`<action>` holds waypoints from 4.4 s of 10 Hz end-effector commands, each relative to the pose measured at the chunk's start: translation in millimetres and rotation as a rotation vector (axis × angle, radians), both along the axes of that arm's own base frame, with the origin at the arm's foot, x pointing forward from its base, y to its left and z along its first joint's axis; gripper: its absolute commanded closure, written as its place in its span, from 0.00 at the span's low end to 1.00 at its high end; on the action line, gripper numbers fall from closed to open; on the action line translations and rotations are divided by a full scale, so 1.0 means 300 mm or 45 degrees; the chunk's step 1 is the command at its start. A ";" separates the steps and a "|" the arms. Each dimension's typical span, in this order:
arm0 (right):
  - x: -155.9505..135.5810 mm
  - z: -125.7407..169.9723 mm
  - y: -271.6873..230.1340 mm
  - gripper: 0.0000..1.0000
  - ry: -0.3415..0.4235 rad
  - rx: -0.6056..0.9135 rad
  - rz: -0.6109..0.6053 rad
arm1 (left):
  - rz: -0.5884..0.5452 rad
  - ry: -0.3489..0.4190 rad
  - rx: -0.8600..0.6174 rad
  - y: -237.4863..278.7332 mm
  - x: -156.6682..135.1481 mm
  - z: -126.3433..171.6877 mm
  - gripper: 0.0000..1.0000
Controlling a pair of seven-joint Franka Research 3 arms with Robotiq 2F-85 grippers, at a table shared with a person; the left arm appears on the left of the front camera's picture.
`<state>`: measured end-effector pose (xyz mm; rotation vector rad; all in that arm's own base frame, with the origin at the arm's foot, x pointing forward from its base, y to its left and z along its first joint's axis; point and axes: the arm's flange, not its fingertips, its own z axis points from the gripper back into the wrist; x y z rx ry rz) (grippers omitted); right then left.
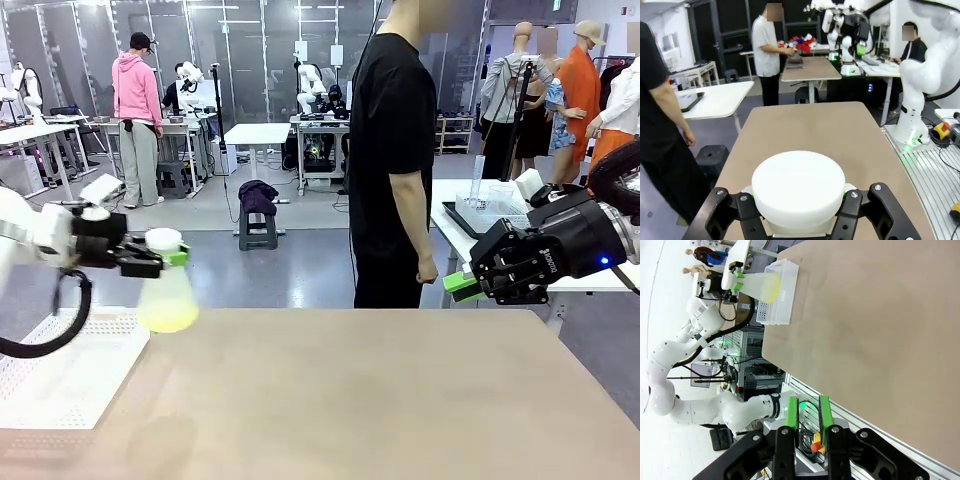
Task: Prepare the solutions needed for the experiment.
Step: When the human places the Big flask in the center of the table, pick up the Big flask and place it in the left Organizing basket.
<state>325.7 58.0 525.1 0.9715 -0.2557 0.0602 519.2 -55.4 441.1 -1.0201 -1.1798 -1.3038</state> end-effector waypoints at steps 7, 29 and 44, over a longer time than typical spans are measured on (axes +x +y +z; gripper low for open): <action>0.003 0.000 0.001 0.77 -0.023 0.019 0.008 | 0.298 0.003 -0.101 0.499 -0.206 -0.104 1.00; 0.003 0.000 0.001 0.77 -0.023 0.019 0.008 | 0.247 0.021 -0.171 0.699 0.012 -0.485 0.76; 0.003 0.000 0.001 0.77 -0.023 0.019 0.008 | 0.286 0.042 -0.109 0.802 -0.113 -0.391 0.00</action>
